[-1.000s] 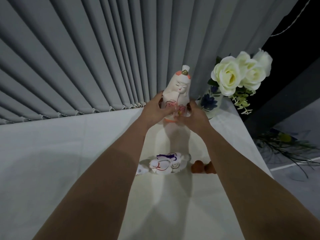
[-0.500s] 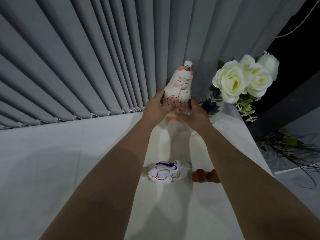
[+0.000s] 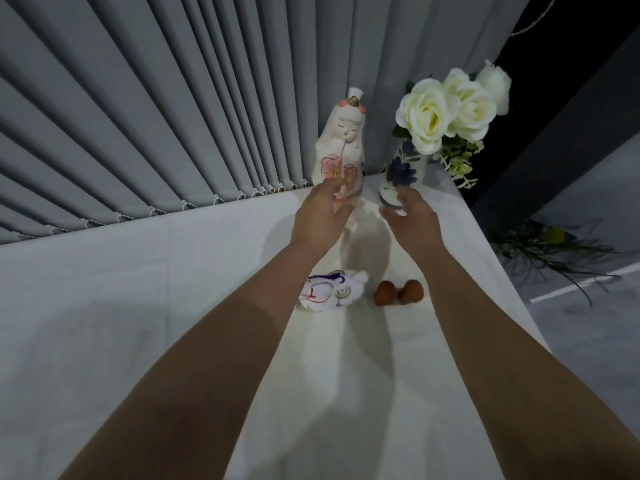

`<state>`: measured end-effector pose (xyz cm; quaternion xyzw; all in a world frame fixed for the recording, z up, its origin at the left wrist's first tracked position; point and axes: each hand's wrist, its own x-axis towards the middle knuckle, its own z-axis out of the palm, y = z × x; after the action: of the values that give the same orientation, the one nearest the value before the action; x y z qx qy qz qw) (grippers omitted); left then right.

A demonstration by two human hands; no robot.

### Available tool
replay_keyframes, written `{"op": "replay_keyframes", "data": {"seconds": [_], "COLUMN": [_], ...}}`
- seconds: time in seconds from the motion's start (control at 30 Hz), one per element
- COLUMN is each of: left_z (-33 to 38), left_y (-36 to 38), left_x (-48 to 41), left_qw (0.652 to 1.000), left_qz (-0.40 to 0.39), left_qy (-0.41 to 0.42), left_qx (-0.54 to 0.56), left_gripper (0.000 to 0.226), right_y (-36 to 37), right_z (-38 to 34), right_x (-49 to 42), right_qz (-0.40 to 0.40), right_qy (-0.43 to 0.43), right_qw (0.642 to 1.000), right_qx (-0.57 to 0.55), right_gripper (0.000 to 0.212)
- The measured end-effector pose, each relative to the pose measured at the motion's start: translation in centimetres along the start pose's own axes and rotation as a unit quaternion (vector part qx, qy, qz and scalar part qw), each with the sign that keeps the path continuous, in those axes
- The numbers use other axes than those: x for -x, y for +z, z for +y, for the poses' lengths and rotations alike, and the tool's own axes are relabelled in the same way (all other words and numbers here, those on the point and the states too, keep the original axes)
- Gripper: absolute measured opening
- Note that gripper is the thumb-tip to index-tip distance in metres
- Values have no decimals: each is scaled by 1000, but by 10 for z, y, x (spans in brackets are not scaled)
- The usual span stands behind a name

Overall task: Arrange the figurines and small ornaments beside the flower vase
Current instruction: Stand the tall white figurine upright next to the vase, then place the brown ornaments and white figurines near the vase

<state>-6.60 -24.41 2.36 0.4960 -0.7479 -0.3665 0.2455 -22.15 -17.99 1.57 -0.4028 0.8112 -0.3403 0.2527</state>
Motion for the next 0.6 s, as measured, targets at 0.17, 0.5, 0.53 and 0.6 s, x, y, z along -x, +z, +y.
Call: {"op": "replay_keyframes", "data": {"seconds": [0.17, 0.5, 0.53, 0.6], "left_z": [27, 20, 19, 18], "left_y": [12, 34, 35, 36], "left_x": [37, 70, 71, 72], "left_qw": [981, 914, 912, 913], "left_qz": [-146, -282, -281, -274], "left_qy": [59, 111, 115, 122], "left_qx": [-109, -268, -277, -276], "left_gripper": [43, 64, 60, 48], "right_y": [-28, -41, -41, -38], "right_z": [22, 52, 54, 55], "right_x": [31, 81, 82, 84], "right_qz": [-4, -177, -172, -161], "right_qy": [54, 51, 50, 40], "right_qw": [998, 975, 977, 978], "right_qx": [45, 121, 117, 130], "right_gripper": [42, 53, 49, 42]}}
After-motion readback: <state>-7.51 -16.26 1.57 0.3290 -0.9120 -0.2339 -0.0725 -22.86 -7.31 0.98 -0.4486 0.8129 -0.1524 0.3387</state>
